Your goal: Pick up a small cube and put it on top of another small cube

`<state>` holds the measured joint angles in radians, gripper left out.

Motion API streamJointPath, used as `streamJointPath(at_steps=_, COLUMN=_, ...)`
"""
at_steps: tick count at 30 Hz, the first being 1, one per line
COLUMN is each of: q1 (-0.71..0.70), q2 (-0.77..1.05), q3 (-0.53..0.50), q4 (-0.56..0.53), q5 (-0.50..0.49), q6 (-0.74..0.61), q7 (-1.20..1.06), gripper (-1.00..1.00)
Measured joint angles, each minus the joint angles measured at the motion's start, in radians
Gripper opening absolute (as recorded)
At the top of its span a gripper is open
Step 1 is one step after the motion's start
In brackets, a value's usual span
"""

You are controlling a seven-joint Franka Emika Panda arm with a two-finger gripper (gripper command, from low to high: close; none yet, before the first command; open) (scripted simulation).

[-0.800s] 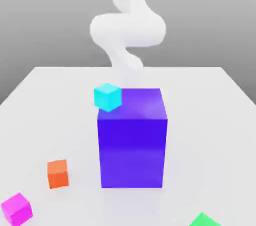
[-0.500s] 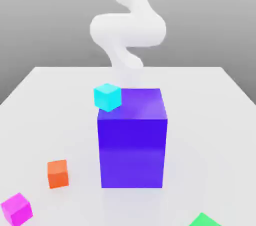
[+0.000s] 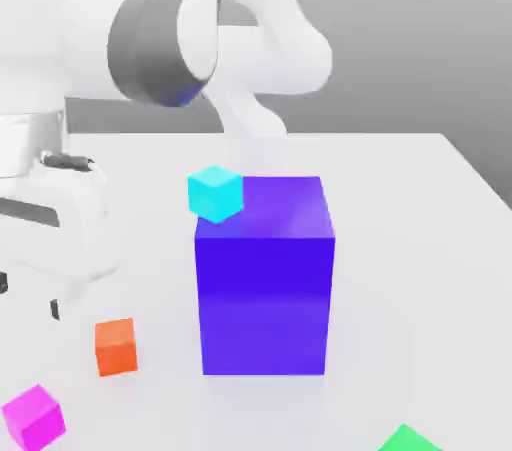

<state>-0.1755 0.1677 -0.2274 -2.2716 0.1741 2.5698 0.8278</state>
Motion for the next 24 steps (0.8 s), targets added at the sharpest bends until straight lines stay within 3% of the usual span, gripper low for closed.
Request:
streamJointPath(at_steps=5, q1=-0.049, q2=0.18, q3=-0.024, q4=0.005, q5=0.021, q6=0.052, q7=0.013, gripper=0.0)
streamJointPath(at_steps=9, q1=-0.093, q2=0.325, q3=0.014, q4=0.032, q5=0.069, q6=0.144, q7=-0.016, gripper=0.0)
streamJointPath(at_steps=10, q1=-0.106, q2=0.359, q3=0.029, q4=0.039, q5=0.081, q6=0.17, q7=-0.025, gripper=-1.0)
streamJointPath(at_steps=17, q1=-0.109, q2=0.367, q3=0.032, q4=0.041, q5=0.084, q6=0.176, q7=-0.026, gripper=-1.0)
streamJointPath(at_steps=21, q1=-0.074, q2=0.247, q3=-0.013, q4=0.013, q5=0.033, q6=0.085, q7=0.01, gripper=-1.0)
streamJointPath(at_steps=24, q1=-0.003, q2=0.206, q3=0.045, q4=0.015, q5=-0.024, q6=0.046, q7=-0.045, gripper=-1.0)
